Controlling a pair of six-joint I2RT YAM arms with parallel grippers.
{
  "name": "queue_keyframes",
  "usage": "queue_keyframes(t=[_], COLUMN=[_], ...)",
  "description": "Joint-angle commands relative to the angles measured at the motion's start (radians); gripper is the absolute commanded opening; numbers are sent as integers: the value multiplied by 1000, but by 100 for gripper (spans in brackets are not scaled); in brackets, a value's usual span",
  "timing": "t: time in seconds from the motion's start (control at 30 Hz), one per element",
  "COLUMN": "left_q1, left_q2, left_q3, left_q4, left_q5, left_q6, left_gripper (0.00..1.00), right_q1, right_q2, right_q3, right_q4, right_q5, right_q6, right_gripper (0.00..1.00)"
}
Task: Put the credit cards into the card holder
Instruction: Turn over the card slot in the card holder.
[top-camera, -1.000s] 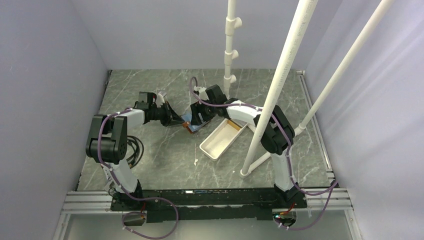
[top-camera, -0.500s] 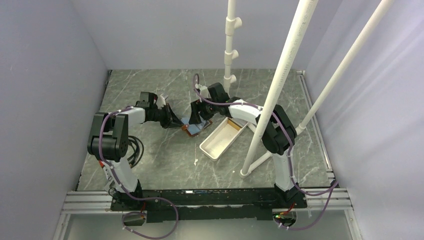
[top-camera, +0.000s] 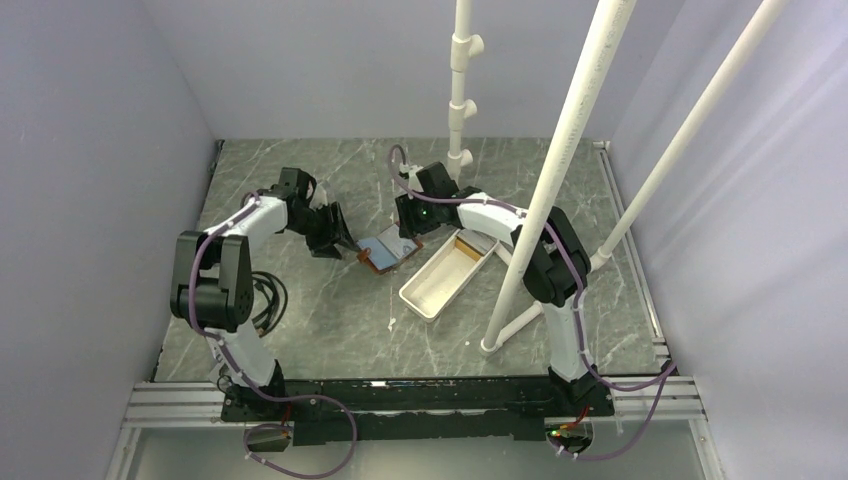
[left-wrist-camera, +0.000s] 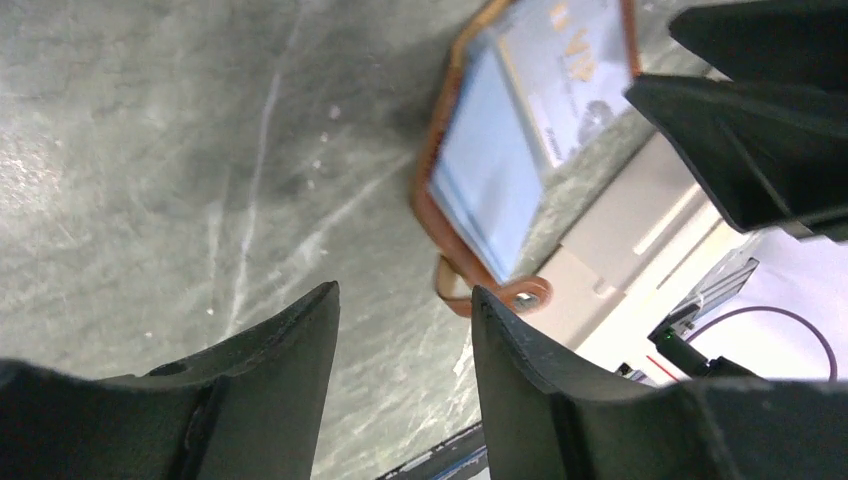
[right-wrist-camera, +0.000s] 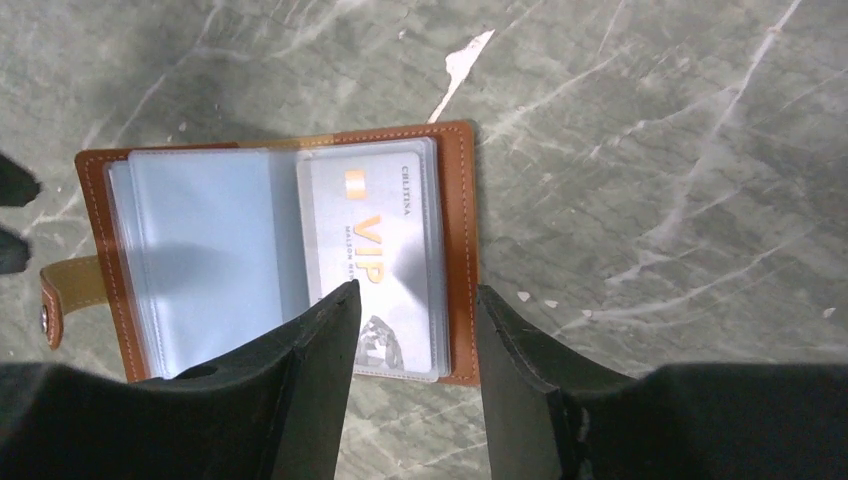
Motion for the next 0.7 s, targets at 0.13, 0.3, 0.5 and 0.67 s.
queue_keyframes(t=[0.13,0.3,0.5,0.67], left_q1=[-103,-134,-135,-135], left_q2=[-76,112,144,161], left_q3=[147,169,5,-59], left_q4=[49,99,155,187], left_q5=[61,144,60,-30], left_q6=[-41,-100,-109,-119], left_gripper=[39,15,6,3], right_q1=[0,0,-3,-37], right_q2=[-2,1,72,115], right_q3=[90,113,76,34], right_q4=[-62,-56,28,94], right_q5=[-28,-189,-328,-321], right_q6=[-10,-4,48,96], right_gripper=[49,43,31,28])
